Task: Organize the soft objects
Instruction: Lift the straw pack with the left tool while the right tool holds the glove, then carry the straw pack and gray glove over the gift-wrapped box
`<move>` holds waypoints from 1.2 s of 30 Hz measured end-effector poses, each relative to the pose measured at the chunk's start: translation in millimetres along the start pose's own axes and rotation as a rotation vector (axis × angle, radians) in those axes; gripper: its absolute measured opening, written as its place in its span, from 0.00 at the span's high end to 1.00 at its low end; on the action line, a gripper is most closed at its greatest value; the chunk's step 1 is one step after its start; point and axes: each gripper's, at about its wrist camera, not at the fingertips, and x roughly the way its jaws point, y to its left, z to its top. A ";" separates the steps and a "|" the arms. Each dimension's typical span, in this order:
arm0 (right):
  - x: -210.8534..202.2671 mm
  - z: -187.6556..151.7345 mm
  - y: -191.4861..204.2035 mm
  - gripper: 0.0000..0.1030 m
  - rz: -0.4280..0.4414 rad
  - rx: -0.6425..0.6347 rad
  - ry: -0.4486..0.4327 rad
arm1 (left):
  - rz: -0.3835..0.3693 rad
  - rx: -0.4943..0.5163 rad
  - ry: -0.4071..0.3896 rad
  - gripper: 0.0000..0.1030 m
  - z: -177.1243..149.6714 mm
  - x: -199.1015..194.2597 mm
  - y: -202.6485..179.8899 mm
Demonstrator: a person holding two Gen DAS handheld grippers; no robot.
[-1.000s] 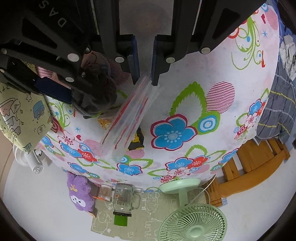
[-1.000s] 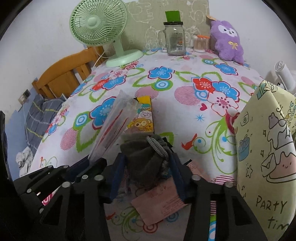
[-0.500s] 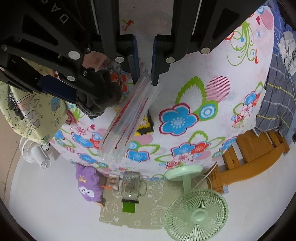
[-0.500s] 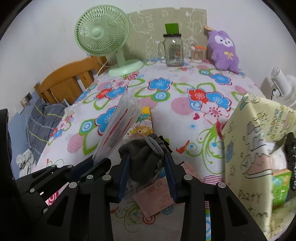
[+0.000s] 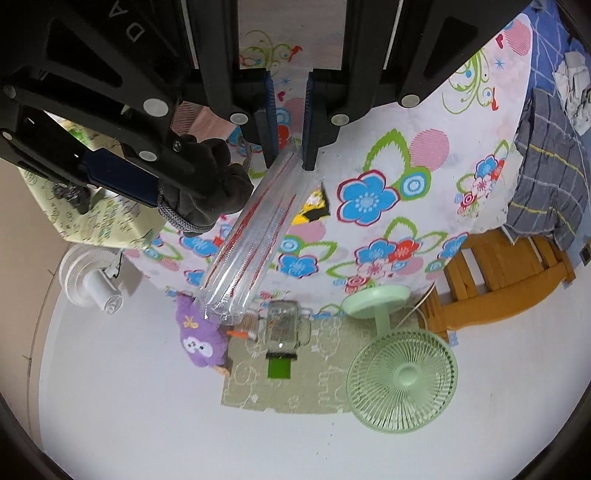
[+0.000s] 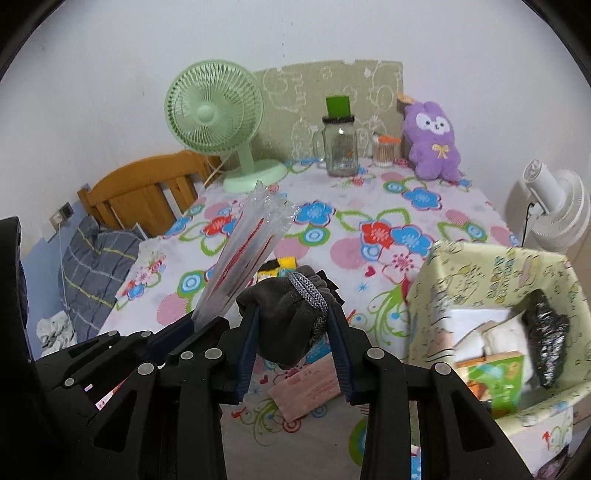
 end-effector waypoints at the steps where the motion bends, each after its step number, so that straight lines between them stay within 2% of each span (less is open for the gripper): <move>1: -4.8 1.5 -1.2 0.61 -0.001 0.001 -0.009 | -0.002 0.001 -0.007 0.91 1.0 -3.3 -1.6; 18: -62.4 14.7 -21.2 0.61 -0.032 0.003 -0.122 | -0.026 0.028 -0.110 0.91 18.4 -44.0 -36.2; 36: -94.4 12.9 -72.4 0.61 -0.080 0.038 -0.161 | -0.084 0.071 -0.130 0.91 25.5 -47.3 -96.5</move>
